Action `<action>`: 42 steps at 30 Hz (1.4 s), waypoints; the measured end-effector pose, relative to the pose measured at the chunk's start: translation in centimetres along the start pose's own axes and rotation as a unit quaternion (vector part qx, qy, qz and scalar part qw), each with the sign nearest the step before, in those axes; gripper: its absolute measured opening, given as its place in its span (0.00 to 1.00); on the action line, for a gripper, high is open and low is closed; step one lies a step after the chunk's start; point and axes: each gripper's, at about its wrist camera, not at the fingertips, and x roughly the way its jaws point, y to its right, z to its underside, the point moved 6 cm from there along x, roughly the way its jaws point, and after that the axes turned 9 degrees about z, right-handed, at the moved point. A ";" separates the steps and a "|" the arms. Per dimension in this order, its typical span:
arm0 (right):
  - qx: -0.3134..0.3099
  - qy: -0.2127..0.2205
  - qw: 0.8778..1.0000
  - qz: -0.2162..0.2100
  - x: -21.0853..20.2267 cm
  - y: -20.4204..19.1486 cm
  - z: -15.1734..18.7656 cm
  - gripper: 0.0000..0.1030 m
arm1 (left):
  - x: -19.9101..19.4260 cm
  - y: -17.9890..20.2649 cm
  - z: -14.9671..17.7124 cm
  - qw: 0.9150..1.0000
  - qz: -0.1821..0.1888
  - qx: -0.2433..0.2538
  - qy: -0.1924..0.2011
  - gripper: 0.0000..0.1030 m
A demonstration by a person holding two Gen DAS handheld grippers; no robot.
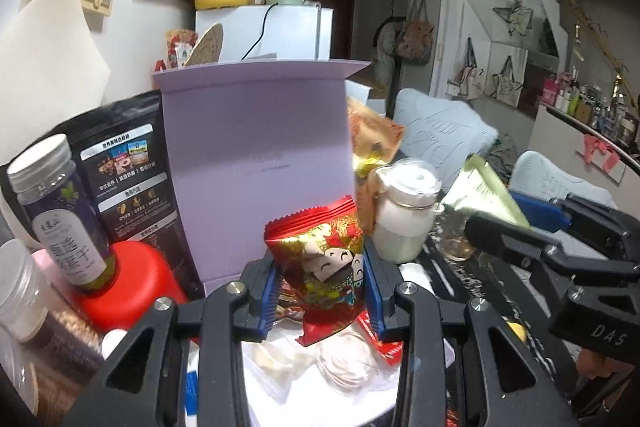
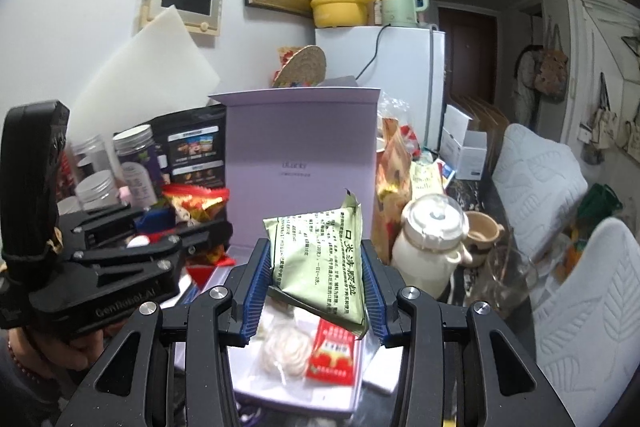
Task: Organize soft objects
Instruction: 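Lower both packets into the lavender box and open both tools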
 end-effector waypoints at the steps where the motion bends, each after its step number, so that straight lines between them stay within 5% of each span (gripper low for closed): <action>1: -0.001 -0.001 1.000 0.000 0.6 -0.1 -0.3 0.41 | 0.4 -0.3 0.0 1.000 -0.002 -0.002 -0.003 0.34; 23: -0.007 -0.100 0.995 0.004 11.8 -0.6 2.4 0.41 | 7.8 -3.6 2.9 0.994 -0.043 -0.010 -0.104 0.34; 31: -0.015 -0.163 0.986 0.015 14.0 -0.3 5.5 0.41 | 10.0 -4.7 5.4 0.986 -0.042 -0.032 -0.160 0.34; 42: -0.020 -0.184 0.982 0.023 15.3 -0.2 7.5 0.41 | 13.3 -5.1 7.8 0.974 -0.055 -0.036 -0.217 0.34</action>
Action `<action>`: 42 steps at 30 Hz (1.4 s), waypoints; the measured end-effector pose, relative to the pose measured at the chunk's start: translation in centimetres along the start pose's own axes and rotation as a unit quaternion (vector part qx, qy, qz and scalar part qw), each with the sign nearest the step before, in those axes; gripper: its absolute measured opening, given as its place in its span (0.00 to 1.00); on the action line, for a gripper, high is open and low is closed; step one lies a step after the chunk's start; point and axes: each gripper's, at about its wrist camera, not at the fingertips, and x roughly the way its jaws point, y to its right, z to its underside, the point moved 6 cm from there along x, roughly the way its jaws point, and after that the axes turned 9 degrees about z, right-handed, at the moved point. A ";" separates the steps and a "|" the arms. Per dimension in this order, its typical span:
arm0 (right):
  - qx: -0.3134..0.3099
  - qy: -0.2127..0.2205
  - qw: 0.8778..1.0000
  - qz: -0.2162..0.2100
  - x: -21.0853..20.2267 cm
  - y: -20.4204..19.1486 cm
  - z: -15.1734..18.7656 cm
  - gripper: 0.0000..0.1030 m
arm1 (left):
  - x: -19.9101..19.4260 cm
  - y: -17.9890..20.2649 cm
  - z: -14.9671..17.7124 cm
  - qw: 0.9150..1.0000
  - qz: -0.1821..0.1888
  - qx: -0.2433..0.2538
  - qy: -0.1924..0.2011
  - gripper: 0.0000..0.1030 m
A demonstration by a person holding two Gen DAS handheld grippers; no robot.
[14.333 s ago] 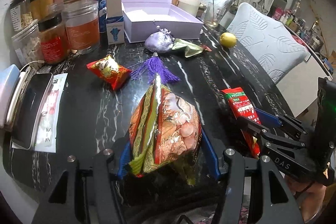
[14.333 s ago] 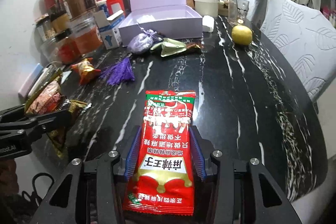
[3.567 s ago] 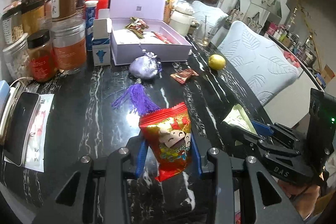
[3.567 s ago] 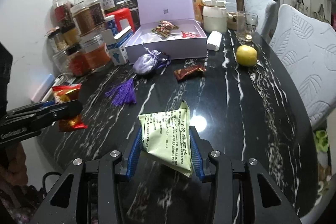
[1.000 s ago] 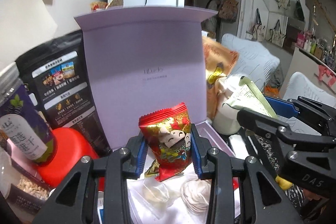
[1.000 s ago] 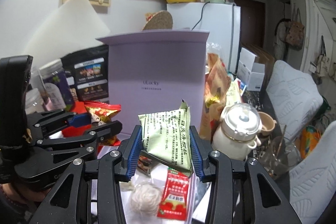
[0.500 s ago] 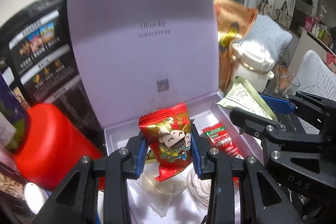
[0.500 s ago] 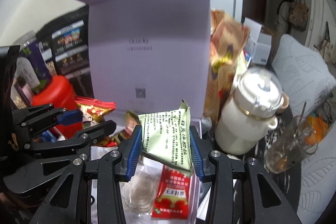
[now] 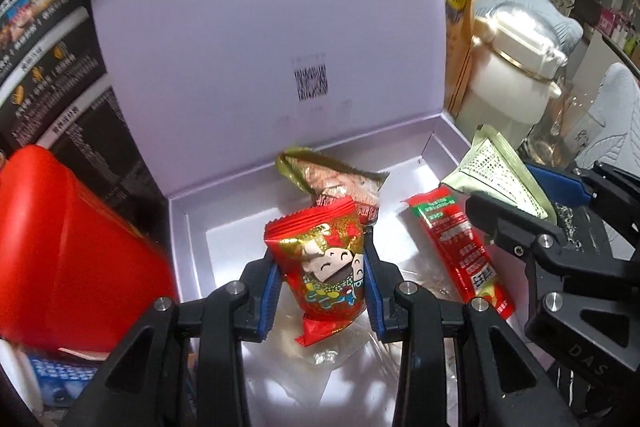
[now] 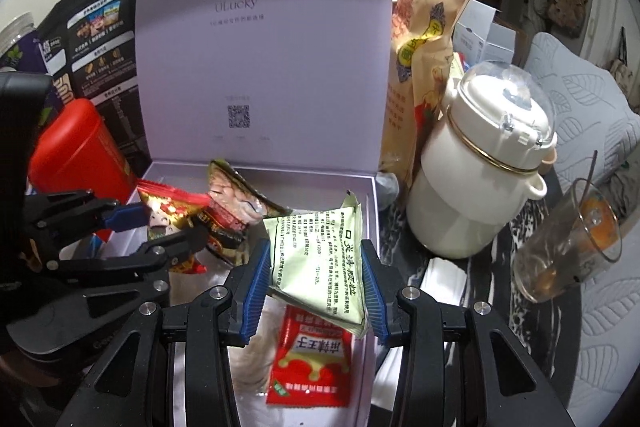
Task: Organize soft objects
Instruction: 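Lower both packets into the lavender box and open both tools, then withdraw both open tools from the box back over the table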
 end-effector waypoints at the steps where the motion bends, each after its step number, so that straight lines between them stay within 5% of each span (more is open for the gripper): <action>1: -0.002 -0.001 1.000 0.000 0.2 -0.1 0.0 0.41 | 0.3 -0.1 0.0 1.000 -0.005 0.000 -0.003 0.34; 27: -0.009 -0.047 0.999 -0.001 4.5 -1.2 0.6 0.43 | 5.3 -1.9 0.5 0.994 -0.020 -0.050 -0.090 0.44; 32: -0.008 -0.051 0.999 -0.001 4.4 -0.9 0.4 0.45 | 4.6 -1.6 0.0 0.995 -0.029 -0.046 -0.078 0.44; 36: -0.007 -0.036 0.999 0.010 3.1 -0.4 0.0 0.57 | 2.7 -1.1 -0.3 0.997 -0.036 -0.039 -0.055 0.46; 38: -0.005 -0.031 0.999 0.010 2.4 -0.1 -0.1 0.57 | 1.8 -0.8 -0.6 0.997 -0.044 -0.034 -0.047 0.58; 42: -0.002 -0.021 1.000 0.024 0.6 0.5 -0.2 0.57 | -0.7 0.4 -1.0 0.998 -0.052 -0.026 -0.020 0.67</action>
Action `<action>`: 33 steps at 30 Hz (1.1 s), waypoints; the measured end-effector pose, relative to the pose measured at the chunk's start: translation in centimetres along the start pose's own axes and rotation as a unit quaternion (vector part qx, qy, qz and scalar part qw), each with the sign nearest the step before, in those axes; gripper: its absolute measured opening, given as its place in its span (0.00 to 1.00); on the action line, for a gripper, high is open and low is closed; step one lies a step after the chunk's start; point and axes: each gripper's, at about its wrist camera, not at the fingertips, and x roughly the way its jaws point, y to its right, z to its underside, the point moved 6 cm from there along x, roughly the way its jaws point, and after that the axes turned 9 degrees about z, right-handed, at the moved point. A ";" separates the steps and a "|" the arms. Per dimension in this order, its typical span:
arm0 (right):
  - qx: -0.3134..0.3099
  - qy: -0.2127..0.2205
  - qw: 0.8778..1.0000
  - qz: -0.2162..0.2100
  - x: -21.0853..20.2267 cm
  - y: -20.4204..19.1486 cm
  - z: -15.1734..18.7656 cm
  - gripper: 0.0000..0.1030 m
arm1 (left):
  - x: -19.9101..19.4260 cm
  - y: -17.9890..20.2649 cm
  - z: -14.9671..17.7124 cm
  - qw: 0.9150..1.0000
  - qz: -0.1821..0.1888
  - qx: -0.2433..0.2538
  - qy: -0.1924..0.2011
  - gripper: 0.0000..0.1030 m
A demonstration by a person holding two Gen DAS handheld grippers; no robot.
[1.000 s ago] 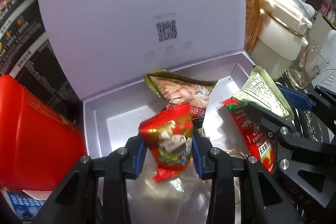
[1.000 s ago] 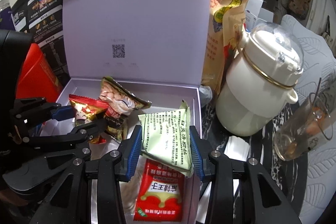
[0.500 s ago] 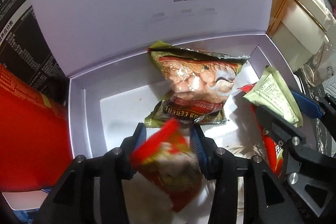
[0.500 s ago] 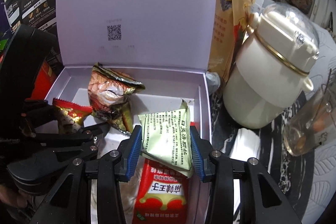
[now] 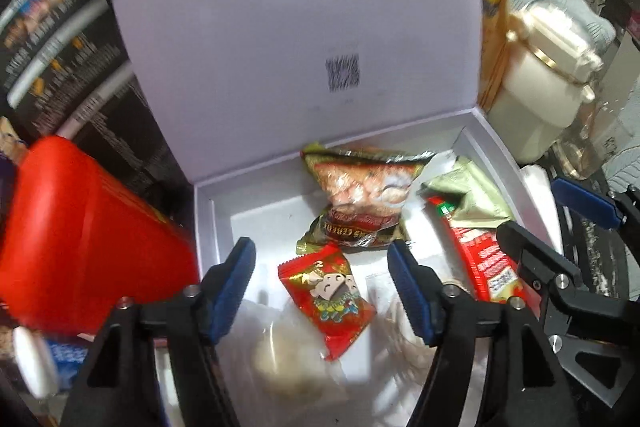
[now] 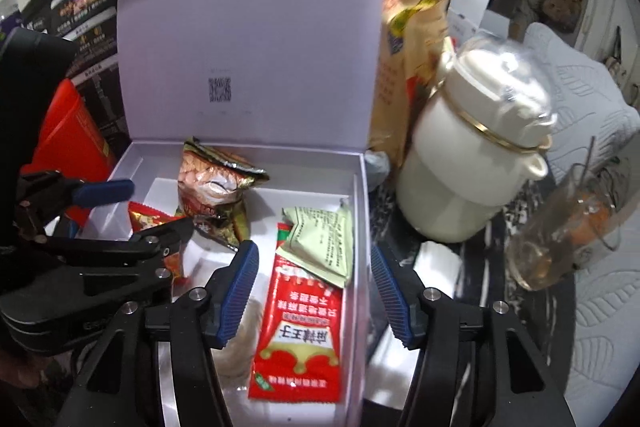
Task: Organize soft objects
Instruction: 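Withdraw both open tools from the box back over the table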
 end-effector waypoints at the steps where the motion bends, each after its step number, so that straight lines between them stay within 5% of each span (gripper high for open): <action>1: 0.003 0.002 1.000 -0.002 -0.5 0.2 -0.1 0.57 | -0.6 0.5 0.0 1.000 -0.001 0.002 0.004 0.67; 17: 0.027 0.067 0.997 0.002 -10.5 1.7 -0.1 0.58 | -12.5 2.2 0.7 0.995 0.004 0.024 0.101 0.67; 33: 0.041 0.147 0.988 0.002 -22.5 1.7 2.3 0.64 | -24.3 3.7 4.8 0.978 0.021 0.041 0.203 0.67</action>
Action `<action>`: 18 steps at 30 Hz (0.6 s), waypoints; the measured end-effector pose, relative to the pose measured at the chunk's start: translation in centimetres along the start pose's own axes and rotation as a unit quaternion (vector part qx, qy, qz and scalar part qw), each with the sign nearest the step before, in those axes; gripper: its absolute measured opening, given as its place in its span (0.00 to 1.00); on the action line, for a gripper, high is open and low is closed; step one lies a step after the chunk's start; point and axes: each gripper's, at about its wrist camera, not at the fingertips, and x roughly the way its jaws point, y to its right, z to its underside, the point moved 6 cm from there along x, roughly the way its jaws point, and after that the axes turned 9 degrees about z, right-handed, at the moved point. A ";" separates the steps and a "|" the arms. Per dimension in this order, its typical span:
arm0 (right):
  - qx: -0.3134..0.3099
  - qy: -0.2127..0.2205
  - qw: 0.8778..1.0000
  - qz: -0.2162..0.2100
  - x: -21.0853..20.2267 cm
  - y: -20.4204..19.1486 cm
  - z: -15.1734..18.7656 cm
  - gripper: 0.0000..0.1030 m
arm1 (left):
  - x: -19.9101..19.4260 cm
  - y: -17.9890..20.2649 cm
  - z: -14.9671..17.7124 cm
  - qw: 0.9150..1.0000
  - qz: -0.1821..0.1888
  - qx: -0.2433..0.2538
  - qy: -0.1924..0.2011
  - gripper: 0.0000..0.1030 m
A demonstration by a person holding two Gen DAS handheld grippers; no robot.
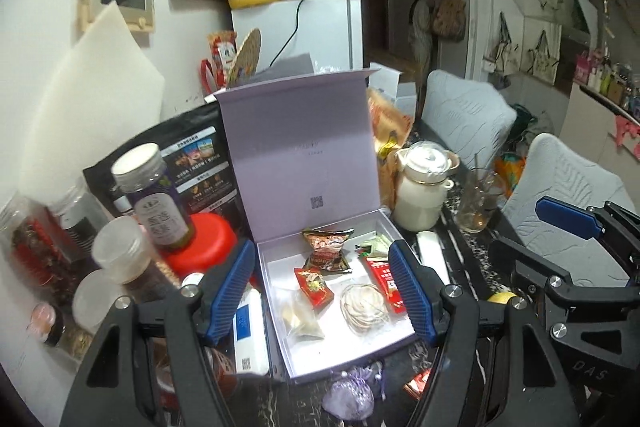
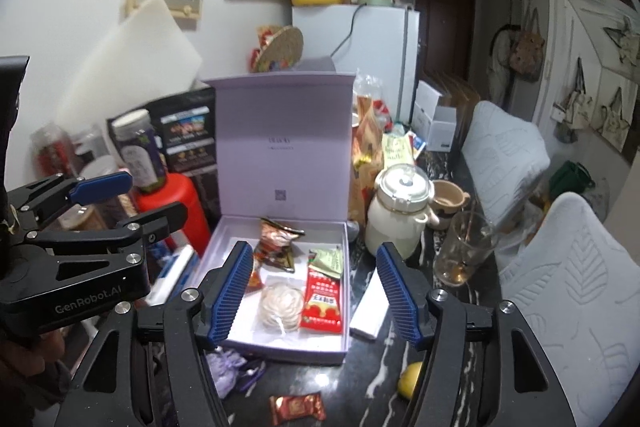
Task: Organize soft objects
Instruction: 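Withdraw both open tools from the box back over the table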
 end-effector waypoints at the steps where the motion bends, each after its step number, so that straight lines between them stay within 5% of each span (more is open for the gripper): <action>1: 0.001 0.005 1.000 -0.001 -0.8 0.0 0.1 0.65 | -0.7 0.2 0.2 1.000 0.002 0.002 0.004 0.67; 6: 0.008 0.013 1.000 -0.014 -4.0 -0.3 1.2 0.65 | -4.0 1.0 1.3 1.000 0.016 0.008 0.016 0.69; 9: 0.009 0.019 1.000 -0.018 -5.8 -0.5 2.1 0.67 | -5.7 1.6 2.2 0.999 0.023 0.014 0.025 0.80; 18: 0.001 0.034 0.999 -0.023 -10.6 -1.5 5.1 0.75 | -9.7 2.8 5.3 0.998 0.037 0.029 0.042 0.80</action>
